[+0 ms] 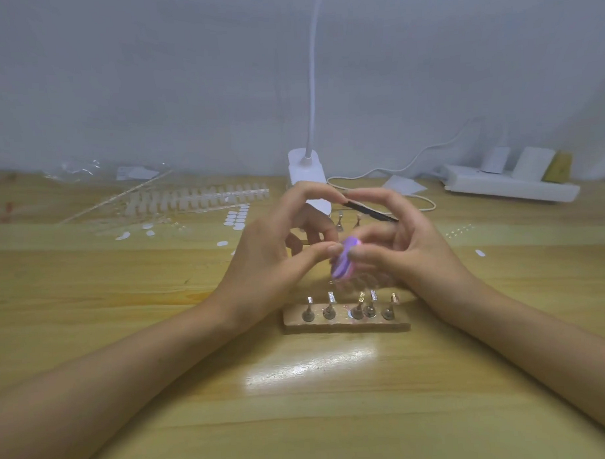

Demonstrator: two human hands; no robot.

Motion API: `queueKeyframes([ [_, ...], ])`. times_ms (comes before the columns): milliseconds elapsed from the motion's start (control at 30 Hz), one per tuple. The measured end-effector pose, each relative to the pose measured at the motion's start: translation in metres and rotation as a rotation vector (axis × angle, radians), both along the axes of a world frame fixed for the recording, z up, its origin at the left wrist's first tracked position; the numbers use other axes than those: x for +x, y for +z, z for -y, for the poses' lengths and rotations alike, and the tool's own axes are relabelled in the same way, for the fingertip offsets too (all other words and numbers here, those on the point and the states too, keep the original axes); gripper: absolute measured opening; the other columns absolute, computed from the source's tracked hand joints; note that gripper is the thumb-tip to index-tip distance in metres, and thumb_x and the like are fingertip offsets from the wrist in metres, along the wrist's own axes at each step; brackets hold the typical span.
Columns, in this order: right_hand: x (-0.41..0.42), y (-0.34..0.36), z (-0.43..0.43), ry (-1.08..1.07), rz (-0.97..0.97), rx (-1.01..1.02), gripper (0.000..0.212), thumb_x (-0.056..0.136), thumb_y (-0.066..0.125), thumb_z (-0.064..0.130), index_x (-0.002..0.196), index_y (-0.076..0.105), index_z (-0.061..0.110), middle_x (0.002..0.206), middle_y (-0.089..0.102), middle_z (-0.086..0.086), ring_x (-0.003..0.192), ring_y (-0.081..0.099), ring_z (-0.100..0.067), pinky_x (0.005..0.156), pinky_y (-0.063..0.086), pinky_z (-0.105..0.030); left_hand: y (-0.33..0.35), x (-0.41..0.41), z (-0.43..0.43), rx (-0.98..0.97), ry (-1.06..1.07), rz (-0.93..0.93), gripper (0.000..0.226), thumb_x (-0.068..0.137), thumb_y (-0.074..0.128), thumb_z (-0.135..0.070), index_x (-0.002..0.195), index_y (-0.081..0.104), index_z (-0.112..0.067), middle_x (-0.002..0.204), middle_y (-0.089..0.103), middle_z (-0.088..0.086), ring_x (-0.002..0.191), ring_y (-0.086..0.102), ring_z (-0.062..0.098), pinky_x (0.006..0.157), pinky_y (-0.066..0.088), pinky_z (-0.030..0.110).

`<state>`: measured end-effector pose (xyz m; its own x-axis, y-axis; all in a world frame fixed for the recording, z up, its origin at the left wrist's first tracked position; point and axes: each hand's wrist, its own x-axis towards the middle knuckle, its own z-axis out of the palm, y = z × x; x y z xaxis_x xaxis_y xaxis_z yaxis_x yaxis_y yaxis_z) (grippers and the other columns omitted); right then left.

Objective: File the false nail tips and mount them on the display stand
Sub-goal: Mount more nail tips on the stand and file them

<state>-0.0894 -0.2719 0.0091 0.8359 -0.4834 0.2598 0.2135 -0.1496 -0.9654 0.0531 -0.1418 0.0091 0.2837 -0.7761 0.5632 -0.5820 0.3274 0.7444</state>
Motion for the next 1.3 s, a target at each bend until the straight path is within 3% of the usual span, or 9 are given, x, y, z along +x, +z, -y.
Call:
queueKeyframes([
  [200,0.0001,-0.0007,0.0010,0.034,-0.021,-0.001,0.062,0.080,0.078,0.009,0.134,0.052,0.022,0.093,0.075,-0.014,0.081,0.074,-0.025,0.069,0.058,-0.029,-0.0007,0.0011,0.0008,-0.008,0.003,-0.010,0.038,0.084,0.073,-0.010,0.116,0.056,-0.025,0.079,0.067,-0.008,0.073,0.058,0.013,0.068,0.048,0.034],
  [333,-0.0002,-0.0006,0.0051,-0.099,0.048,0.039,0.065,0.078,0.076,0.016,0.137,0.047,0.019,0.094,0.076,-0.014,0.084,0.074,-0.023,0.073,0.057,-0.027,-0.0015,0.0011,0.0012,0.006,-0.011,-0.002,0.039,0.085,0.074,-0.011,0.116,0.056,-0.025,0.078,0.067,-0.009,0.068,0.052,0.010,0.067,0.046,0.033],
  [433,0.0012,-0.0017,0.0021,0.018,0.014,-0.020,0.071,0.079,0.078,0.011,0.140,0.046,0.023,0.094,0.075,-0.014,0.083,0.074,-0.027,0.074,0.058,-0.029,-0.0013,0.0019,0.0009,-0.013,0.002,-0.025,0.039,0.084,0.073,-0.010,0.116,0.056,-0.024,0.078,0.067,-0.006,0.067,0.052,0.017,0.066,0.047,0.033],
  [733,0.0003,-0.0011,0.0038,-0.108,0.046,0.005,0.073,0.080,0.074,0.012,0.144,0.042,0.024,0.096,0.076,-0.012,0.081,0.074,-0.018,0.066,0.056,-0.023,-0.0019,0.0016,0.0009,-0.008,-0.007,-0.004,0.039,0.084,0.074,-0.013,0.116,0.056,-0.025,0.079,0.067,-0.007,0.064,0.044,0.019,0.065,0.045,0.037],
  [867,0.0014,-0.0018,0.0009,0.041,-0.024,-0.058,0.075,0.079,0.075,0.008,0.144,0.043,0.030,0.093,0.075,-0.011,0.082,0.075,-0.027,0.069,0.059,-0.034,-0.0023,0.0024,0.0005,-0.018,0.000,-0.009,0.038,0.085,0.073,-0.009,0.116,0.056,-0.023,0.079,0.067,-0.005,0.063,0.046,0.022,0.063,0.046,0.037],
  [967,0.0005,-0.0019,0.0035,-0.112,0.045,-0.002,0.076,0.077,0.073,0.014,0.145,0.041,0.023,0.094,0.076,-0.011,0.084,0.075,-0.022,0.071,0.057,-0.026,-0.0025,0.0020,0.0002,-0.013,-0.006,0.002,0.036,0.085,0.074,-0.014,0.114,0.057,-0.023,0.079,0.067,-0.006,0.064,0.046,0.022,0.063,0.044,0.032],
  [1067,0.0011,-0.0019,0.0001,0.037,0.014,-0.022,0.078,0.078,0.074,0.009,0.146,0.040,0.027,0.092,0.075,-0.010,0.080,0.075,-0.025,0.068,0.058,-0.026,-0.0027,0.0026,0.0000,-0.019,0.007,-0.008,0.035,0.085,0.073,-0.012,0.114,0.057,-0.023,0.079,0.067,-0.005,0.062,0.046,0.018,0.061,0.043,0.026],
  [1200,0.0011,-0.0017,0.0034,-0.102,0.046,-0.021,0.078,0.077,0.075,0.016,0.146,0.040,0.025,0.095,0.076,-0.008,0.084,0.075,-0.021,0.072,0.057,-0.026,-0.0026,0.0028,0.0002,-0.017,-0.002,-0.013,0.035,0.085,0.074,-0.014,0.113,0.056,-0.024,0.079,0.067,-0.007,0.060,0.043,0.018,0.061,0.042,0.027],
  [1300,0.0014,-0.0031,0.0008,0.010,0.026,-0.041,0.079,0.079,0.075,0.009,0.147,0.039,0.028,0.094,0.075,-0.010,0.084,0.075,-0.025,0.071,0.059,-0.030,-0.0028,0.0026,0.0002,-0.020,0.007,-0.007,0.035,0.085,0.073,-0.011,0.113,0.056,-0.024,0.079,0.067,-0.007,0.060,0.043,0.021,0.060,0.043,0.032],
])
